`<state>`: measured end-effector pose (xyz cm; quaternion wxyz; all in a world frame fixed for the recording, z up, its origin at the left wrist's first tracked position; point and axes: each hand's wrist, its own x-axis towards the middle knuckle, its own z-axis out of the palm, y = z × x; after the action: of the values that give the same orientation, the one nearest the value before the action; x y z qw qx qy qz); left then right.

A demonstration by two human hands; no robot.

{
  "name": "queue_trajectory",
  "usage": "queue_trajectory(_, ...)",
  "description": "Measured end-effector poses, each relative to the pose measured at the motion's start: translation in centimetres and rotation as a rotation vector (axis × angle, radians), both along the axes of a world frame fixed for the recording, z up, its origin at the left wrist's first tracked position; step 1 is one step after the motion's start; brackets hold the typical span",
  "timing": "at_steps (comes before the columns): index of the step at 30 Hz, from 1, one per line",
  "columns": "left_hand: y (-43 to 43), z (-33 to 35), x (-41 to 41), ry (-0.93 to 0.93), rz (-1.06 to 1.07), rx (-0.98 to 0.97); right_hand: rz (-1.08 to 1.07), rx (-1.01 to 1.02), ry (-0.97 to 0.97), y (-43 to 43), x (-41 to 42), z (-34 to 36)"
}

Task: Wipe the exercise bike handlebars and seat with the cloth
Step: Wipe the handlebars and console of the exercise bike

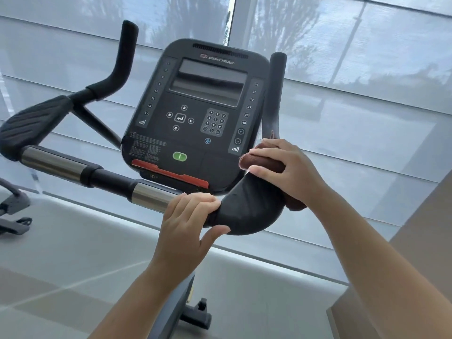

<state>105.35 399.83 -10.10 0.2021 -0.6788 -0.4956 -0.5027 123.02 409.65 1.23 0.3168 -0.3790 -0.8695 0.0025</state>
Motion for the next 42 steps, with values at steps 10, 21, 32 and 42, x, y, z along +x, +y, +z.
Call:
queue_trajectory(10, 0.5, -0.3, -0.2, -0.006, -0.012, 0.007, 0.043, 0.17, -0.023, -1.3, 0.2, -0.9)
queue_trajectory(21, 0.5, -0.4, -0.2, -0.011, -0.036, 0.022, -0.039, 0.232, 0.006, -5.8, -0.8, -3.3)
queue_trajectory(32, 0.5, -0.3, -0.2, -0.025, -0.042, 0.04, -0.135, 0.18, 0.076, -2.2, 0.0, 1.0)
queue_trajectory(42, 0.2, -0.2, 0.0, -0.044, -0.04, 0.036, -0.114, 0.202, 0.057, -7.0, -1.3, -3.6)
